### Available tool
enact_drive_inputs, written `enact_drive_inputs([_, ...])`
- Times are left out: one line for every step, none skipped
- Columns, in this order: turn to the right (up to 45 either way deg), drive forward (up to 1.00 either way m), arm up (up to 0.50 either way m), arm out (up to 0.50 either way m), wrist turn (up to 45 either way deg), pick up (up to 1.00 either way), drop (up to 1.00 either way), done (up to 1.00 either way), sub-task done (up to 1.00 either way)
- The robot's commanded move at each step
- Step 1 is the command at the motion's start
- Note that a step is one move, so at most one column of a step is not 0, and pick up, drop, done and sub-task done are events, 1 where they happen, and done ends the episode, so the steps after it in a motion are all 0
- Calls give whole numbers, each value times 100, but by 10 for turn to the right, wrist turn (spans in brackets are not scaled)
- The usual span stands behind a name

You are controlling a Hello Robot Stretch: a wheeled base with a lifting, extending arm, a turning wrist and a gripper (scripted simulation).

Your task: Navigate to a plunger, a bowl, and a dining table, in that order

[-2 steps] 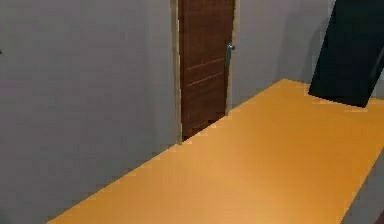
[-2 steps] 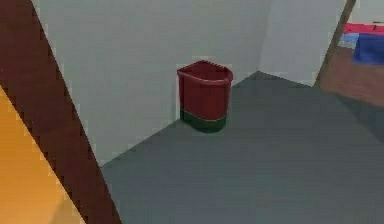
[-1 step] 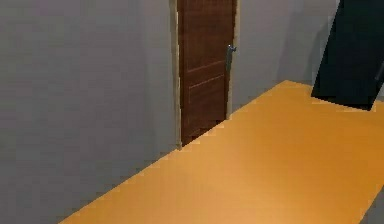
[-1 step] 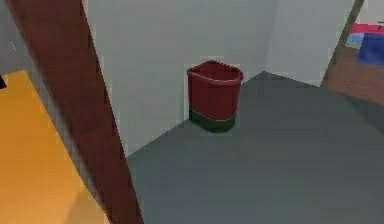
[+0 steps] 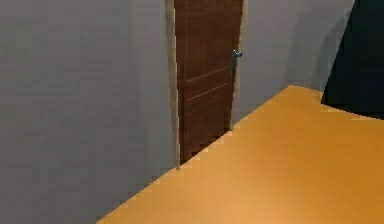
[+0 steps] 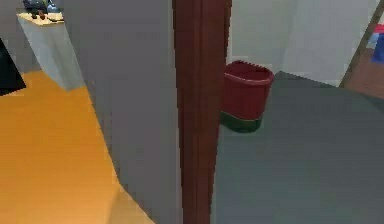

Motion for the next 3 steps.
enact_drive_inputs([390,0,0,0,0,0,0,0,0])
enact_drive_inputs([0,100,0,0,0,0,0,0,0])
enact_drive_inputs([0,25,0,0,0,0,0,0,0])
